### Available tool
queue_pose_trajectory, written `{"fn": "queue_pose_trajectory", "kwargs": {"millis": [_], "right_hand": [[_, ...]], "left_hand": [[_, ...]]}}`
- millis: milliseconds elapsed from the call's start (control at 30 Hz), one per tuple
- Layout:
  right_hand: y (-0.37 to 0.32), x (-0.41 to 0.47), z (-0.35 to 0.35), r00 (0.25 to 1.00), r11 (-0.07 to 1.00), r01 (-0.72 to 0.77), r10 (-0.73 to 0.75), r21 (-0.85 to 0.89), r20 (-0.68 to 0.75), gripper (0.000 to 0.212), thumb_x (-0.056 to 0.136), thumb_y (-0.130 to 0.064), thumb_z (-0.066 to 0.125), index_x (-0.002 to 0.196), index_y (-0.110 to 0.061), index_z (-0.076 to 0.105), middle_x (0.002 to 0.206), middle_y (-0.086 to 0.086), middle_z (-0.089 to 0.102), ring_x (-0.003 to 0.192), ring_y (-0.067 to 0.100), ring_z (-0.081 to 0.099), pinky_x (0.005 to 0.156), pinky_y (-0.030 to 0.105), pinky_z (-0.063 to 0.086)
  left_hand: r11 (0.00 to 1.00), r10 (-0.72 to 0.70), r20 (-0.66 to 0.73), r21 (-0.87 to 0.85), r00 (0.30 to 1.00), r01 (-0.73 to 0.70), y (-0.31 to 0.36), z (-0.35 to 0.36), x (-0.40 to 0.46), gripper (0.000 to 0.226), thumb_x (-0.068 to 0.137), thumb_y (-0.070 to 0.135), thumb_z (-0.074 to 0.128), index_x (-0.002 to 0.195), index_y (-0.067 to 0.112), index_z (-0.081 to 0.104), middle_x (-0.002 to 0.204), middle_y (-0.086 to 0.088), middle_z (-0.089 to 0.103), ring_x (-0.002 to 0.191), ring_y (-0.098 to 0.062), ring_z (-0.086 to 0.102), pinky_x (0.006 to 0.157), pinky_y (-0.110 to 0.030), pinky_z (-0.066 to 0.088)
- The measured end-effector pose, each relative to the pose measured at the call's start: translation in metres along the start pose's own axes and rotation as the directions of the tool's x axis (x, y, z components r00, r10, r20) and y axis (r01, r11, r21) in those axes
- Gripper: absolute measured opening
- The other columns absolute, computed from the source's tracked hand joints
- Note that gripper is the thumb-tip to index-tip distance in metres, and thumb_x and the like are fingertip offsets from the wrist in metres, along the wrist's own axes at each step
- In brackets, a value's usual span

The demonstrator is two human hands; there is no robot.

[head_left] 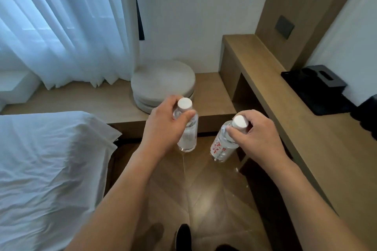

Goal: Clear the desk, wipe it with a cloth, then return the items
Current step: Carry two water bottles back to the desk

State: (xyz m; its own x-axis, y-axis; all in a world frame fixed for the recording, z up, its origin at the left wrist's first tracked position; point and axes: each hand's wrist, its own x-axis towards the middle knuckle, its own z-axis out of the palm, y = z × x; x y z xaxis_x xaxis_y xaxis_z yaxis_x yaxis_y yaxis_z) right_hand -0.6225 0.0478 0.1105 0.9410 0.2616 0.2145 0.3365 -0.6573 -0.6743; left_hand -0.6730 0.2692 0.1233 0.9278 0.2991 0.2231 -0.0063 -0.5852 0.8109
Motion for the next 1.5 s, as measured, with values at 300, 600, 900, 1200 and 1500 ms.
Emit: {"fn": "queue_pose_trajectory", "kwargs": {"millis": [300,600,900,1200,1500], "right_hand": [[0.033,0.161,0.047,0.995,0.993,-0.097,0.097,0.072,0.006,0.02,0.083,-0.033,0.072,0.099,-0.027,0.062,0.094,-0.012,0.058,0.087,0.006,0.059,0.072,0.029,0.058],[0.086,0.364,0.078,0.995,0.987,-0.101,0.098,0.124,0.029,0.021,0.081,-0.033,0.075,0.096,-0.025,0.063,0.094,-0.013,0.058,0.088,0.006,0.058,0.075,0.032,0.055],[0.123,0.501,0.067,0.981,0.975,-0.188,0.193,0.122,-0.033,0.017,0.081,-0.031,0.075,0.092,-0.028,0.062,0.093,-0.015,0.057,0.085,-0.001,0.055,0.065,0.016,0.039],[0.175,0.534,0.027,0.821,0.866,-0.492,0.497,0.093,-0.28,0.016,0.082,-0.03,0.075,0.088,-0.024,0.062,0.089,-0.009,0.056,0.083,0.006,0.054,0.072,0.033,0.049],[0.196,0.465,-0.028,0.432,0.632,-0.75,0.691,0.194,-0.58,0.021,0.082,-0.031,0.075,0.097,-0.027,0.06,0.097,-0.012,0.056,0.089,0.006,0.055,0.076,0.03,0.052]], "left_hand": [[0.998,-0.058,0.019,-0.014,0.998,0.058,-0.044,0.029,0.162,0.029,0.093,0.032,0.068,0.119,0.02,0.062,0.108,0.008,0.066,0.102,-0.008,0.061,0.081,-0.026,0.051],[0.997,-0.083,0.078,0.011,0.994,0.082,-0.066,0.08,0.363,0.02,0.093,0.028,0.068,0.112,0.023,0.06,0.105,0.013,0.063,0.102,0.004,0.055,0.08,-0.016,0.042],[1.0,-0.026,0.123,-0.008,0.992,0.027,-0.057,0.135,0.525,0.019,0.094,0.025,0.068,0.11,0.029,0.058,0.104,0.02,0.06,0.097,0.013,0.054,0.072,0.001,0.038],[0.98,0.197,0.513,-0.093,0.835,-0.174,-0.03,0.238,0.639,0.024,0.094,0.033,0.067,0.116,0.032,0.058,0.104,0.021,0.062,0.097,0.001,0.058,0.077,-0.022,0.045],[0.879,0.474,0.762,-0.375,0.442,-0.296,0.041,0.348,0.634,0.022,0.093,0.028,0.069,0.113,0.029,0.061,0.103,0.021,0.064,0.099,0.018,0.054,0.078,-0.016,0.046]]}}
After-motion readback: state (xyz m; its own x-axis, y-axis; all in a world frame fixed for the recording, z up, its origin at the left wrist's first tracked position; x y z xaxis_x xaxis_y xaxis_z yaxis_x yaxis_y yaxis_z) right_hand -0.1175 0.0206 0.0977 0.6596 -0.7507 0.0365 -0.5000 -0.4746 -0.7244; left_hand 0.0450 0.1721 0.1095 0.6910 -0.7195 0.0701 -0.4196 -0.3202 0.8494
